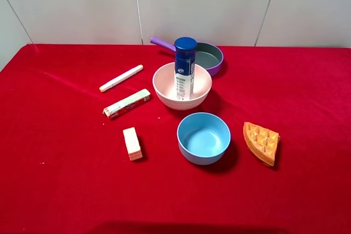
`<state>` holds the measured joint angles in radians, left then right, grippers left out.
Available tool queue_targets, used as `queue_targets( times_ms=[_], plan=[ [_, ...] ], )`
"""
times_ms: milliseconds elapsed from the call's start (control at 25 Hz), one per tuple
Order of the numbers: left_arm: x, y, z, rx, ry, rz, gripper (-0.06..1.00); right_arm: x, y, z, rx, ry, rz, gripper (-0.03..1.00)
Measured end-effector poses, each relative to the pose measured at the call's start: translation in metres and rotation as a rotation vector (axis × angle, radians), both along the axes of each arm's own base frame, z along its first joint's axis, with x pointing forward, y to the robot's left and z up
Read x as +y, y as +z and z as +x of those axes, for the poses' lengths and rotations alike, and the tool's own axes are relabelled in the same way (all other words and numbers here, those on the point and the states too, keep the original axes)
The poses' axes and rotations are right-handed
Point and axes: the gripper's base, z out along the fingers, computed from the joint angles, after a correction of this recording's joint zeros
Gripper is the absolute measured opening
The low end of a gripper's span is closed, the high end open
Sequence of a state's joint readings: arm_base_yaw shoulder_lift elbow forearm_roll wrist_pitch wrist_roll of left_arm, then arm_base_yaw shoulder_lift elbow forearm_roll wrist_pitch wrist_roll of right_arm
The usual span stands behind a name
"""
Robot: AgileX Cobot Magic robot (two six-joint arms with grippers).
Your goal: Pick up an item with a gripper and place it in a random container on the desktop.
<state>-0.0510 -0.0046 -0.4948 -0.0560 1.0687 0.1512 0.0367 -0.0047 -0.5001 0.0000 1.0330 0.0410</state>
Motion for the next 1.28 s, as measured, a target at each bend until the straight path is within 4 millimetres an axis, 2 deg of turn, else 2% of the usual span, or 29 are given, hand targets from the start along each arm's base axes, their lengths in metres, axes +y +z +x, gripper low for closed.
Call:
queue_targets(
  times_ms=[1280],
  plan=[
    [0.0001, 0.0000, 0.0000, 0.000, 0.001, 0.001, 0.86, 0.0000, 0.0000, 0.0000, 0.000, 0.000, 0.000, 0.69]
  ],
)
